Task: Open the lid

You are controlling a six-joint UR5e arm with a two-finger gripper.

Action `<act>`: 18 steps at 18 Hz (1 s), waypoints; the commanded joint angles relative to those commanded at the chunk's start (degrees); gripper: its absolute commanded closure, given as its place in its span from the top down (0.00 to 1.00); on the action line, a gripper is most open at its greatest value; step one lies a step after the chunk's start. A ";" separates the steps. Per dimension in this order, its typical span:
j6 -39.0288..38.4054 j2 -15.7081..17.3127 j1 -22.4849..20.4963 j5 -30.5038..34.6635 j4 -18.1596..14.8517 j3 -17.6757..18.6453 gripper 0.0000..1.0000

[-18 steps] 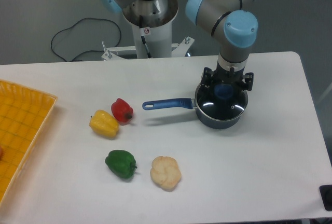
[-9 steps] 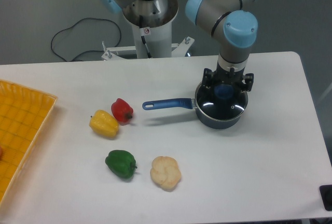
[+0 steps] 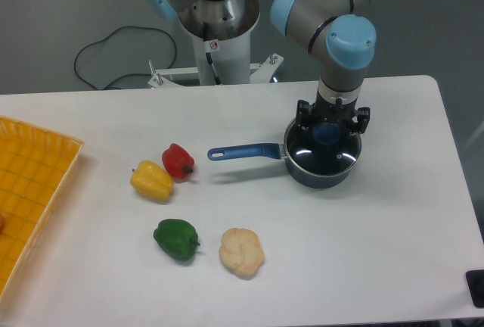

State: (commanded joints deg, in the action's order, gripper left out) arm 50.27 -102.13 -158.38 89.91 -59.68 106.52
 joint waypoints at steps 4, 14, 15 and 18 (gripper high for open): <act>-0.09 0.09 -0.09 0.00 0.00 0.00 0.64; -0.17 0.35 -0.18 -0.09 -0.09 -0.44 0.55; -0.09 0.44 -0.18 -0.09 -0.09 -0.53 0.55; -0.09 0.79 -0.35 0.00 -1.14 -1.75 0.55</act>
State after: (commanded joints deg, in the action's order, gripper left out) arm 50.19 -101.34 -158.73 89.91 -60.81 104.77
